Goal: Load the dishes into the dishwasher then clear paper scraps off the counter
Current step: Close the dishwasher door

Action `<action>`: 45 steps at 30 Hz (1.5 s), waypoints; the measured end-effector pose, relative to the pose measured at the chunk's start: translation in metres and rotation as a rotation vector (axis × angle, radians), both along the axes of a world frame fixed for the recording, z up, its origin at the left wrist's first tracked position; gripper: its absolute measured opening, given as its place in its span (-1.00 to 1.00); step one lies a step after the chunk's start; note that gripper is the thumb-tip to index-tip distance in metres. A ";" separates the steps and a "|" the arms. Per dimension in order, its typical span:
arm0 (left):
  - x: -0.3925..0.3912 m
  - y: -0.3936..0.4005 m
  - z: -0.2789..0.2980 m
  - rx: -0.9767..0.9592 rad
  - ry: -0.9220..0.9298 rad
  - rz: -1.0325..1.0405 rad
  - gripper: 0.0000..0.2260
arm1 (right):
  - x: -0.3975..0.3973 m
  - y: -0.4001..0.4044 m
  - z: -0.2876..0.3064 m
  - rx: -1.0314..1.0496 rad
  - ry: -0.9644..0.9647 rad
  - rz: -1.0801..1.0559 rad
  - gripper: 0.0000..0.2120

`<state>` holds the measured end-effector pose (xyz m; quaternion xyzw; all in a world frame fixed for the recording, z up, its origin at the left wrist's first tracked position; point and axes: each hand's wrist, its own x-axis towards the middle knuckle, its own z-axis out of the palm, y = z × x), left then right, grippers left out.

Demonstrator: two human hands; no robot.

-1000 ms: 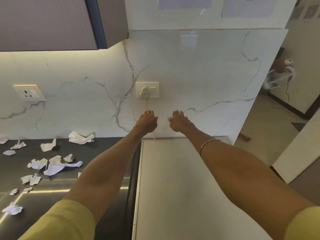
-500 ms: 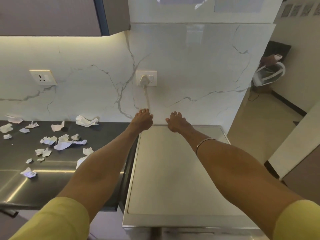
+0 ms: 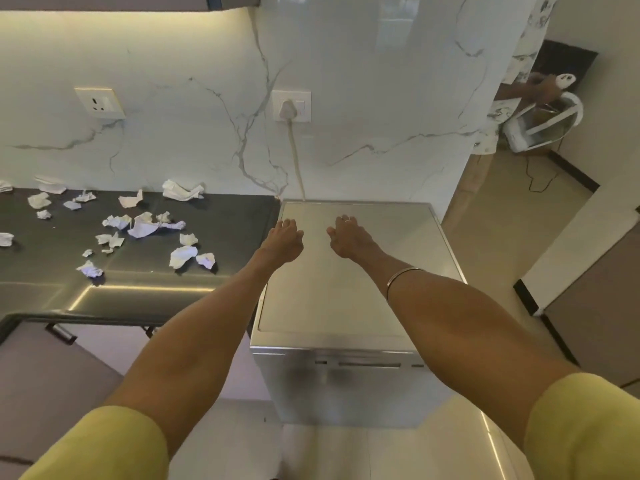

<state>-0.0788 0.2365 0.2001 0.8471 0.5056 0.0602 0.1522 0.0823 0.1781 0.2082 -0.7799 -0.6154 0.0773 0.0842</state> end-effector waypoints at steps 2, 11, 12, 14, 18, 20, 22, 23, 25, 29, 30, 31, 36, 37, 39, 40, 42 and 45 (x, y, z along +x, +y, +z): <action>-0.012 -0.012 -0.005 -0.015 -0.012 0.015 -0.58 | -0.009 -0.014 -0.003 -0.019 -0.014 0.003 -0.56; -0.063 -0.060 -0.032 -0.045 0.001 -0.046 -0.62 | -0.047 -0.078 -0.034 -0.087 -0.038 -0.099 -0.52; -0.068 -0.066 -0.036 -0.049 -0.006 -0.054 -0.62 | -0.054 -0.088 -0.037 -0.096 -0.034 -0.111 -0.53; -0.077 -0.081 -0.043 -0.059 0.001 -0.070 -0.62 | -0.068 -0.108 -0.045 -0.119 -0.020 -0.125 -0.54; -0.093 -0.109 -0.058 -0.079 0.071 -0.105 -0.63 | -0.091 -0.144 -0.066 -0.146 0.064 -0.127 -0.55; -0.102 -0.119 -0.069 -0.103 0.073 -0.108 -0.63 | -0.097 -0.158 -0.075 -0.144 0.098 -0.131 -0.57; -0.112 -0.125 -0.082 -0.141 0.058 -0.094 -0.62 | -0.103 -0.170 -0.083 -0.157 0.113 -0.127 -0.58; -0.117 -0.127 -0.088 -0.162 0.057 -0.088 -0.62 | -0.106 -0.175 -0.086 -0.166 0.113 -0.124 -0.58; -0.127 -0.135 -0.098 -0.199 0.073 -0.060 -0.58 | -0.110 -0.183 -0.090 -0.172 0.105 -0.121 -0.59; -0.149 -0.152 -0.123 -0.258 0.047 0.033 -0.47 | -0.112 -0.193 -0.102 -0.172 0.083 -0.093 -0.61; -0.153 -0.155 -0.130 -0.272 0.033 0.054 -0.47 | -0.112 -0.196 -0.105 -0.183 0.075 -0.090 -0.61; -0.157 -0.156 -0.136 -0.286 0.013 0.070 -0.47 | -0.111 -0.197 -0.108 -0.195 0.071 -0.086 -0.61; -0.159 -0.155 -0.159 -0.230 -0.016 0.056 -0.30 | -0.103 -0.197 -0.135 -0.156 0.011 -0.037 -0.50; -0.158 -0.156 -0.163 -0.194 0.011 0.022 -0.23 | -0.103 -0.197 -0.140 -0.144 0.007 -0.029 -0.47; -0.153 -0.156 -0.173 -0.114 0.079 -0.052 -0.12 | -0.101 -0.196 -0.154 -0.124 -0.001 -0.021 -0.43; -0.150 -0.154 -0.178 -0.073 0.102 -0.077 -0.09 | -0.098 -0.194 -0.161 -0.112 -0.007 -0.019 -0.43; -0.145 -0.147 -0.187 0.016 0.128 -0.117 -0.05 | -0.093 -0.190 -0.176 -0.102 -0.007 -0.020 -0.40; -0.140 -0.144 -0.202 0.081 0.137 -0.160 -0.03 | -0.092 -0.192 -0.201 -0.081 -0.013 -0.026 -0.29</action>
